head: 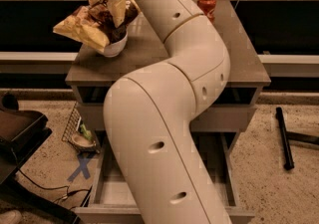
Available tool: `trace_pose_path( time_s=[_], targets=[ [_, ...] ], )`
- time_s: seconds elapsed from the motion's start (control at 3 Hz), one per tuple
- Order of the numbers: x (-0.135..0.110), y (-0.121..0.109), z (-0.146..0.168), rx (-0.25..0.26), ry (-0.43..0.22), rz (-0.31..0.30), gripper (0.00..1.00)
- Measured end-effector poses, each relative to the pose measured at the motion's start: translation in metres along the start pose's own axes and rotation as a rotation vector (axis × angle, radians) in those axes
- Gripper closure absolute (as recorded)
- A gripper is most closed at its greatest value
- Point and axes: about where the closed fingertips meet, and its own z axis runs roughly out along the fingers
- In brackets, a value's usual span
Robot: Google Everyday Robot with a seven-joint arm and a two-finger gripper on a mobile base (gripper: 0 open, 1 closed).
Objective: Pick brown chip bag from white bowl and place on counter
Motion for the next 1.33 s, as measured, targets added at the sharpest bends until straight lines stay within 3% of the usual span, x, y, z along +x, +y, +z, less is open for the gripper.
trace_pose_path(
  time_s=[0.33, 0.67, 1.0, 1.33],
  targets=[
    [0.003, -0.01, 0.005, 0.035, 0.012, -0.002, 0.77],
    [0.004, -0.014, 0.009, 0.046, 0.016, -0.003, 0.98],
    [0.003, -0.016, 0.009, 0.052, 0.015, -0.006, 1.0],
    [0.004, -0.022, -0.011, 0.079, 0.027, -0.028, 1.0]
  ],
)
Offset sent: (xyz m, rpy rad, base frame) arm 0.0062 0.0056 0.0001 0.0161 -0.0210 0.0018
